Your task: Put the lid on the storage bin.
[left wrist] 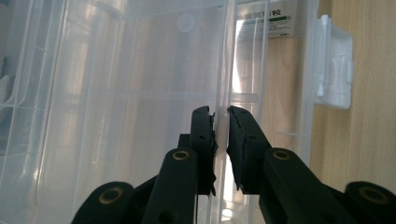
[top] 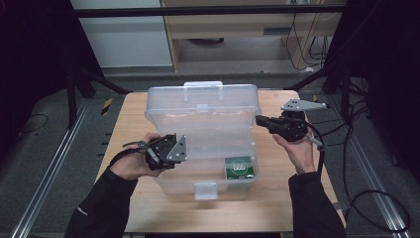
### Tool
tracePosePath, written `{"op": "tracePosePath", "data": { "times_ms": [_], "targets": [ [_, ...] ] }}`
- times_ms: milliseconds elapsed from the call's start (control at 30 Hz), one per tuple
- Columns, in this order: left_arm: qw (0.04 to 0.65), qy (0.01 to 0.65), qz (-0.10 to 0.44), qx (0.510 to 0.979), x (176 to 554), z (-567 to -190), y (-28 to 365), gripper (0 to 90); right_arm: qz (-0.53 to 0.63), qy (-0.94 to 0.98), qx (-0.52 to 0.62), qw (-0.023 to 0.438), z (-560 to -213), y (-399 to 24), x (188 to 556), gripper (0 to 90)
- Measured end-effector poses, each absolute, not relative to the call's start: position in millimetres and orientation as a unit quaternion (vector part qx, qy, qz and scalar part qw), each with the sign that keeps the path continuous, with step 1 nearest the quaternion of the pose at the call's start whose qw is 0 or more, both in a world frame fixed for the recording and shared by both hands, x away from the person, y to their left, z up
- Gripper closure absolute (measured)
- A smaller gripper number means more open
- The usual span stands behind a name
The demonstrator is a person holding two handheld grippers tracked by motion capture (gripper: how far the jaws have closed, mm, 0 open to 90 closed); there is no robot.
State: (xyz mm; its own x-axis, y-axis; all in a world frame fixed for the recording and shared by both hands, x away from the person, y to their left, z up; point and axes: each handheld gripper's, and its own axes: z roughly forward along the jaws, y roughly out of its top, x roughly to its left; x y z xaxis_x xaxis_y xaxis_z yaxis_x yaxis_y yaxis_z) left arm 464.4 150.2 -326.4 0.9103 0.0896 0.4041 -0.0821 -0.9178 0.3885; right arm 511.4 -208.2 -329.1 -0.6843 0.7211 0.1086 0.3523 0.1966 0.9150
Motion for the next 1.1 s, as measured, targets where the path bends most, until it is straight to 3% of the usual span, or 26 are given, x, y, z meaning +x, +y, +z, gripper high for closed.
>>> {"op": "tracePosePath", "data": {
  "times_ms": [233, 500, 1100],
  "targets": [
    [0.261, 0.018, 0.19, 0.946, 468.1, -329.7, 150.6, 66.4, 0.521, 0.757, 0.356, 0.172, -328.8, -207.3, 510.1, 87.9],
    [0.334, 0.052, 0.17, 0.926, 467.9, -331.2, 150.4, 58.5, 0.518, 0.758, 0.359, 0.17, -328.7, -207.0, 509.2, 88.5],
    [0.415, 0.124, 0.149, 0.889, 464.3, -335.4, 145.7, 57.5, 0.513, 0.757, 0.371, 0.16, -334.9, -213.1, 506.6, 89.2]
  ]
}}
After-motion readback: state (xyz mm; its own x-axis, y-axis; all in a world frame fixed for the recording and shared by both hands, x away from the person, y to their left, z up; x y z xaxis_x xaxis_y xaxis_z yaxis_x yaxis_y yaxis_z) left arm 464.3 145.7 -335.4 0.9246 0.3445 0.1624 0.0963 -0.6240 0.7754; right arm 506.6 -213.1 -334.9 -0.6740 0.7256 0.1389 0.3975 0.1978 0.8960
